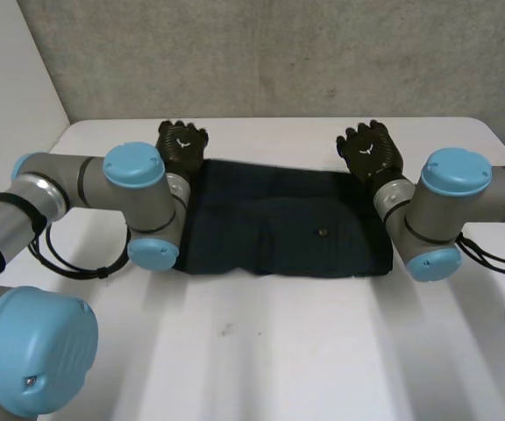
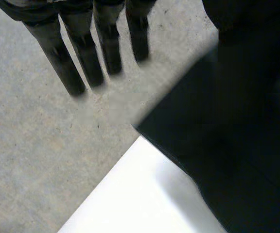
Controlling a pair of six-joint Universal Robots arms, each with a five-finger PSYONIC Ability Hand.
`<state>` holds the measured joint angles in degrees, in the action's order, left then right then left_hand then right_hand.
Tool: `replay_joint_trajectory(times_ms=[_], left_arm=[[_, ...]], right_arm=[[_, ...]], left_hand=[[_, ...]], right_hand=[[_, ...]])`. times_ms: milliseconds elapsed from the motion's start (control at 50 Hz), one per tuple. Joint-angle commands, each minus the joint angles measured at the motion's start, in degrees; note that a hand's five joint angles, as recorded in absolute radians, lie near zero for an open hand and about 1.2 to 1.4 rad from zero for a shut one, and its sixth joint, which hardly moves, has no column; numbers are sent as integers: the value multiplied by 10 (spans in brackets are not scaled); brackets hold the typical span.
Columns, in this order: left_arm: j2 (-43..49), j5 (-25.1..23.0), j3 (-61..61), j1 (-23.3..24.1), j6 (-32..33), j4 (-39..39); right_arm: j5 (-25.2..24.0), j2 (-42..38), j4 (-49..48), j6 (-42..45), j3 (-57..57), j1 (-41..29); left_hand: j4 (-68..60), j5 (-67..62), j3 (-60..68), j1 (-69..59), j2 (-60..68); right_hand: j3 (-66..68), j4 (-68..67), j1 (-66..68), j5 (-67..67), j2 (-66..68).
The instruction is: Fold the shorts.
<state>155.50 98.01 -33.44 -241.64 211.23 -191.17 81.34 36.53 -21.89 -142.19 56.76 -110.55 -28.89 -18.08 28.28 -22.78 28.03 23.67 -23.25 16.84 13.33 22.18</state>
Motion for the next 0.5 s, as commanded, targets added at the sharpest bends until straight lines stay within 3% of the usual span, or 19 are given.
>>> replay_joint_trajectory(times_ms=[20, 140, 260, 380, 500], left_arm=[[-19, -3, -30, 12, -1, -14], [-109, -3, -103, 11, -3, -13], [-193, -5, -228, 9, -2, -8], [-239, -21, -358, -1, 1, -9], [-234, -40, -392, -24, 5, -29]], right_arm=[[2, 34, 4, -33, 12, -1], [15, 135, 41, -113, 69, 3], [5, 234, 189, -206, 136, 9], [-38, 247, 280, -234, 195, 27], [-64, 243, 271, -232, 241, 34]], left_hand=[[189, 181, -183, 128, -180], [189, 181, -183, 128, -180], [189, 181, -183, 128, -180], [185, 177, -179, 124, -176], [182, 174, -176, 121, -173]], right_hand=[[-137, 132, -68, -133, -122], [-137, 132, -68, -133, -122], [-137, 132, -68, -133, -122], [0, -4, 68, 3, 15], [91, -95, 160, 95, 106]])
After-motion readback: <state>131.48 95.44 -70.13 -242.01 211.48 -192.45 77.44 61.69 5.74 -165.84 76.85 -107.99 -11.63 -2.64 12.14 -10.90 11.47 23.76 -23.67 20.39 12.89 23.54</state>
